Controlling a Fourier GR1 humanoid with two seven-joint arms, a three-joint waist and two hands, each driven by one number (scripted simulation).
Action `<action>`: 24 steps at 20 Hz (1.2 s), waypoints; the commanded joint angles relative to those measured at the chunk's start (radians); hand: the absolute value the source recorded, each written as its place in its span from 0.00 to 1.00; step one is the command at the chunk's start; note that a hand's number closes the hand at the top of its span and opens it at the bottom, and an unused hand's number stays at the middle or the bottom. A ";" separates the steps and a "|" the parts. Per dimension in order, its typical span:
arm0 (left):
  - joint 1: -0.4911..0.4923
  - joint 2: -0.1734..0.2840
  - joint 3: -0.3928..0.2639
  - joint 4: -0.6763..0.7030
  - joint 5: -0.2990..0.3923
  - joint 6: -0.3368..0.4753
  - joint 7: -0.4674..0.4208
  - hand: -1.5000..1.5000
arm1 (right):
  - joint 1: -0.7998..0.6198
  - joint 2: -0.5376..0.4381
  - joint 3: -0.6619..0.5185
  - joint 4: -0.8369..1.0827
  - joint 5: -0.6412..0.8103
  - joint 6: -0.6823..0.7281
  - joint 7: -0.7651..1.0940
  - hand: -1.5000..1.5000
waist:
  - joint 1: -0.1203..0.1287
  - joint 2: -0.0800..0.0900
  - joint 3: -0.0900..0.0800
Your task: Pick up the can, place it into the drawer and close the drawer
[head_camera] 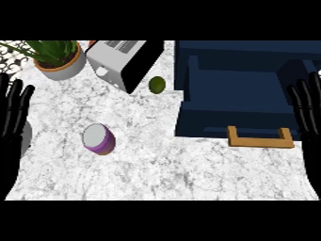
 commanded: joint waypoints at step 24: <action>-0.155 0.597 0.182 0.573 0.766 -0.956 0.107 0.00 | 0.347 -0.038 -0.260 -0.126 -0.213 0.069 0.114 0.00 | -0.042 -0.005 0.027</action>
